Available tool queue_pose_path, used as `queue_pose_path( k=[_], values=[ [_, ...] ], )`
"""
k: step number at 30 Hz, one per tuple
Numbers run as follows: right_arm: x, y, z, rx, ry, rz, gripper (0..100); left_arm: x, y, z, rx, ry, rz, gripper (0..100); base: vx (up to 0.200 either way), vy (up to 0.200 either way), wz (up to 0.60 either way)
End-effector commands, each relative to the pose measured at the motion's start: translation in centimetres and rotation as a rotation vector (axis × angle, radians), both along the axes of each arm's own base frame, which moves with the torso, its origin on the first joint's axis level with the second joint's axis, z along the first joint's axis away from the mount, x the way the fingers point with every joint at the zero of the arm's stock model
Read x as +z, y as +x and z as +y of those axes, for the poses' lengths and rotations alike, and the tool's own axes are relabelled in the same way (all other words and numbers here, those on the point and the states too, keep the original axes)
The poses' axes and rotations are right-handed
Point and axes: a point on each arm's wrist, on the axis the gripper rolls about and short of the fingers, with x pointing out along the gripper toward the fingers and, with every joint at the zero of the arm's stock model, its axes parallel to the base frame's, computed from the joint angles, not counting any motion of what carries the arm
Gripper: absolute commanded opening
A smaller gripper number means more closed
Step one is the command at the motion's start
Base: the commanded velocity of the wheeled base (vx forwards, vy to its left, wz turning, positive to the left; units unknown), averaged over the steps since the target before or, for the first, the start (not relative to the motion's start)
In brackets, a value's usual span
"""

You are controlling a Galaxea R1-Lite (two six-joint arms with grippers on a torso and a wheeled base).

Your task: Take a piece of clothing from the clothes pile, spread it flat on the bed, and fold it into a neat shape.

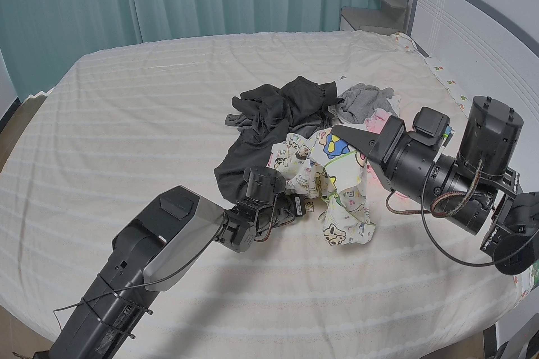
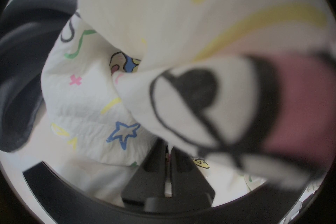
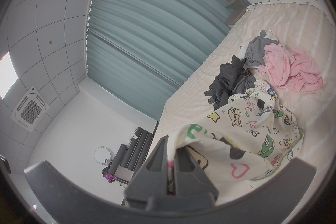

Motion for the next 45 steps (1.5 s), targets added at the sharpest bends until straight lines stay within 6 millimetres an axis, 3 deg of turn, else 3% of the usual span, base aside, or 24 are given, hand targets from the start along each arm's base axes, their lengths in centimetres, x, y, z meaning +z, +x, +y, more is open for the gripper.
queue_pose_path(
  k=[1, 4, 11, 18, 23, 29, 32, 37, 45],
  values=[
    [0.0, 0.0, -0.1, -0.004, 0.000, -0.001, 0, 3.1, -0.6, 0.4, 0.004, -0.013, -0.021, 0, 0.000, 0.000, 0.00],
    [0.1, 0.1, -0.2, -0.007, 0.000, -0.001, 0, 3.7, -0.8, 0.6, 0.004, -0.014, -0.023, 0, 0.000, 0.000, 0.00],
    [-0.1, 0.8, -1.6, -0.059, -0.010, 0.009, 0, 7.3, -4.5, 2.5, -0.011, 0.015, 0.030, 0, 0.000, 0.000, 0.00],
    [-0.6, 1.1, -2.7, -0.096, -0.024, 0.025, 0, 10.2, -6.7, 4.2, -0.005, 0.005, 0.018, 0, 0.000, 0.000, 0.00],
    [-0.7, 1.3, -3.1, -0.111, -0.025, 0.028, 0, 10.9, -7.5, 4.7, -0.005, -0.002, 0.004, 0, 0.000, 0.000, 0.00],
    [-1.2, 1.6, -3.9, -0.139, -0.036, 0.043, 0, 13.2, -10.4, 7.4, 0.005, -0.004, 0.013, 0, 0.000, 0.000, 0.00],
    [-1.7, 2.0, -4.5, -0.162, -0.045, 0.059, 0, 15.4, -13.1, 9.7, -0.018, -0.064, 0.022, 0, 0.000, 0.000, 0.00],
    [-2.1, 1.8, -5.3, -0.168, -0.052, 0.068, 0, 19.0, -15.7, 11.2, 0.012, -0.196, -0.027, 0, 0.000, 0.000, 0.00],
    [0.9, 1.4, -6.2, -0.165, -0.024, -0.040, 0, 23.0, -17.2, 12.5, 0.100, -0.250, -0.157, 0, 0.000, 0.000, 0.00]
  ],
)
